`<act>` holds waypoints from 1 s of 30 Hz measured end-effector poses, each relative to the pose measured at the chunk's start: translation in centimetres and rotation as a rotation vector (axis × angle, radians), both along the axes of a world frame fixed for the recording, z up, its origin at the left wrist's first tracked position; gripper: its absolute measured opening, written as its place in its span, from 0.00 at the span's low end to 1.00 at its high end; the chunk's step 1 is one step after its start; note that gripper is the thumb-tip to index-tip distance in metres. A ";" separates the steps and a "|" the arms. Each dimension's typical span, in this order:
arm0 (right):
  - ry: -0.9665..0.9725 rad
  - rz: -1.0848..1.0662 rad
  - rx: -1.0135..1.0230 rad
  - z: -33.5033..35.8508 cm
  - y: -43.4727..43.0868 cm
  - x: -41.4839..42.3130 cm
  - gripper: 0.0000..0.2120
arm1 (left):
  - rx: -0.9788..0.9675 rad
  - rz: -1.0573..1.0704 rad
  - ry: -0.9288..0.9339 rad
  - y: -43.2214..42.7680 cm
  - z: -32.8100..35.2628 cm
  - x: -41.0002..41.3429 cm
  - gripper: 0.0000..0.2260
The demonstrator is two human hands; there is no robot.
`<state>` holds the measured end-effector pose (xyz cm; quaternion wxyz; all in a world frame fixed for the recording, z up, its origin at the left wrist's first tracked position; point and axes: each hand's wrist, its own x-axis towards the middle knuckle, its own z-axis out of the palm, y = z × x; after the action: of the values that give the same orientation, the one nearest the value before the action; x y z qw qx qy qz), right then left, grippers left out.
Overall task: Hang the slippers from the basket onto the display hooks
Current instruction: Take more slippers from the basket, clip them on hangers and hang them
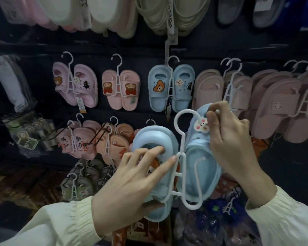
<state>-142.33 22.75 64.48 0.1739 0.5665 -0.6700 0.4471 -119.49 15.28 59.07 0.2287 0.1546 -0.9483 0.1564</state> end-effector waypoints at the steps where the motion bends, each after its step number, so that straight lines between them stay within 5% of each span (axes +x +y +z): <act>1: -0.014 0.008 0.002 0.0 0.1 -0.2 0.13 | 0.004 0.003 0.001 -0.2 0.1 0.1 0.49; 30: 0.258 -0.005 0.120 -3.7 3.9 7.9 0.13 | 0.008 -0.001 0.168 -2.7 0.2 4.6 0.44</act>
<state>-134.41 26.62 60.81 0.2256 0.6268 -0.6691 0.3294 -114.87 12.55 59.23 0.3070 0.1676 -0.9265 0.1388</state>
